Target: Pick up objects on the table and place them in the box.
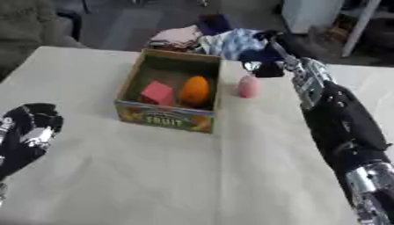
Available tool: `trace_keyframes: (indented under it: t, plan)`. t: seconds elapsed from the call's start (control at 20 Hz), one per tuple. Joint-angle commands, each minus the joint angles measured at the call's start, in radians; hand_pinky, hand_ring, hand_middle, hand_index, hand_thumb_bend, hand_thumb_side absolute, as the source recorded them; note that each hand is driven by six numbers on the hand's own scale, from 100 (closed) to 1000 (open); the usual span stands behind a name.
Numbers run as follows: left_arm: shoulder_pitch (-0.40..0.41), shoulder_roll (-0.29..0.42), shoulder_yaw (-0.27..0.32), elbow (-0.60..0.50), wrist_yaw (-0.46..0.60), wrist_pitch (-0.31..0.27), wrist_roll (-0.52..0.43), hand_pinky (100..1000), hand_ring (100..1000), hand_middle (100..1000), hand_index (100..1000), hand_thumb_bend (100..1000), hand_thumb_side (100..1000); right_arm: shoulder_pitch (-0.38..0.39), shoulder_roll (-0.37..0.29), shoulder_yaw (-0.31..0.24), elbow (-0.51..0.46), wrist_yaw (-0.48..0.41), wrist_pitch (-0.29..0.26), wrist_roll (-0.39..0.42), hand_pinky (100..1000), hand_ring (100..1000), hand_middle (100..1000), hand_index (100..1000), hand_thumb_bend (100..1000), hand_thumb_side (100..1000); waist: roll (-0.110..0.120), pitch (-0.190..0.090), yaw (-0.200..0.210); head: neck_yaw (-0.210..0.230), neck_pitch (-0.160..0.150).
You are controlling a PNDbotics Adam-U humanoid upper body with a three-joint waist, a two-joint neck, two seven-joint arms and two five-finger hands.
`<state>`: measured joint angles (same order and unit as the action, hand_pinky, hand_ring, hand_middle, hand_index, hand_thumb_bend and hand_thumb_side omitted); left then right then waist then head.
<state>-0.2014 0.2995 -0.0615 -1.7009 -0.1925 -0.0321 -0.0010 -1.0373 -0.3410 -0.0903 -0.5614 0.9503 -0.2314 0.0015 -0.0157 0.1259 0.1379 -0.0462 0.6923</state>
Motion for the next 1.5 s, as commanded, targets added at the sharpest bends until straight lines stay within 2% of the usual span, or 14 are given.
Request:
trace_keyframes:
  t: [0.05, 0.25, 0.5, 0.6, 0.7, 0.8, 0.85, 0.9, 0.95, 1.0, 1.15, 1.25, 1.5]
  plan:
    - [-0.011, 0.017, 0.008, -0.017, 0.001, -0.002, 0.001, 689, 636, 618, 738, 335, 467, -0.014, -0.024, -0.009, 0.02, 0.0, 0.019, -0.02, 714, 766, 827, 912, 246, 521, 0.007, -0.01, 0.004, -0.006, -0.014]
    - [-0.011, 0.015, 0.008, -0.017, 0.002, -0.002, 0.001, 689, 637, 618, 738, 334, 468, -0.008, -0.013, 0.0, 0.045, 0.021, 0.028, 0.011, 726, 782, 834, 916, 248, 574, 0.01, -0.007, 0.005, -0.008, -0.013]
    - [-0.013, 0.014, 0.006, -0.017, 0.002, -0.003, -0.002, 689, 638, 619, 738, 334, 468, 0.001, 0.002, 0.011, 0.066, 0.069, 0.04, 0.111, 738, 795, 817, 907, 263, 610, 0.013, -0.006, 0.005, -0.01, -0.014]
    - [-0.012, 0.014, 0.006, -0.018, 0.002, -0.002, -0.001, 689, 638, 619, 738, 334, 468, 0.005, 0.008, 0.013, 0.068, 0.087, 0.043, 0.139, 740, 797, 807, 896, 282, 595, 0.015, -0.007, 0.006, -0.011, -0.015]
    - [-0.013, 0.014, 0.006, -0.018, 0.002, -0.003, -0.002, 689, 638, 619, 738, 333, 468, 0.008, 0.012, 0.017, 0.063, 0.119, 0.045, 0.148, 730, 777, 746, 840, 314, 513, 0.017, -0.007, 0.008, -0.012, -0.015]
    - [-0.014, 0.012, 0.006, -0.018, 0.003, -0.003, -0.002, 689, 639, 619, 738, 333, 468, 0.012, 0.016, 0.016, 0.053, 0.157, 0.049, 0.125, 707, 741, 631, 750, 360, 364, 0.018, -0.007, 0.009, -0.014, -0.015]
    - [-0.014, 0.012, 0.005, -0.018, 0.003, -0.003, -0.002, 689, 639, 619, 738, 333, 469, 0.013, 0.017, 0.015, 0.047, 0.177, 0.053, 0.101, 684, 705, 554, 672, 374, 280, 0.018, -0.007, 0.01, -0.015, -0.016]
    - [-0.014, 0.012, 0.005, -0.018, 0.003, -0.002, -0.002, 689, 639, 619, 738, 333, 469, 0.014, 0.018, 0.013, 0.041, 0.195, 0.058, 0.072, 677, 696, 534, 652, 376, 259, 0.018, -0.007, 0.01, -0.016, -0.016]
    - [-0.014, 0.012, 0.005, -0.018, 0.003, -0.002, -0.002, 689, 639, 619, 738, 332, 470, 0.014, 0.019, 0.01, 0.034, 0.211, 0.064, 0.035, 624, 625, 419, 512, 382, 115, 0.019, -0.007, 0.01, -0.016, -0.017]
    - [-0.014, 0.012, 0.006, -0.017, 0.003, -0.002, -0.002, 689, 639, 619, 738, 332, 469, 0.015, 0.019, 0.008, 0.027, 0.225, 0.07, -0.005, 596, 589, 362, 450, 376, 100, 0.018, -0.007, 0.01, -0.016, -0.018]
    - [-0.015, 0.012, 0.007, -0.018, 0.003, -0.002, 0.0, 689, 639, 619, 738, 332, 469, 0.013, 0.018, 0.001, 0.005, 0.235, 0.079, -0.131, 534, 526, 283, 368, 337, 100, 0.018, -0.007, 0.008, -0.015, -0.021]
    - [-0.015, 0.013, 0.007, -0.017, 0.003, -0.001, 0.001, 689, 640, 619, 738, 332, 469, 0.01, 0.016, 0.004, -0.02, 0.214, 0.071, -0.19, 524, 514, 274, 360, 310, 100, 0.017, -0.009, 0.004, -0.014, -0.021]
    - [-0.012, 0.016, 0.007, -0.016, 0.002, -0.001, 0.001, 689, 641, 619, 738, 331, 468, -0.01, 0.009, 0.027, -0.109, 0.13, 0.037, -0.227, 518, 507, 270, 356, 294, 100, 0.011, -0.016, -0.001, -0.013, -0.021]
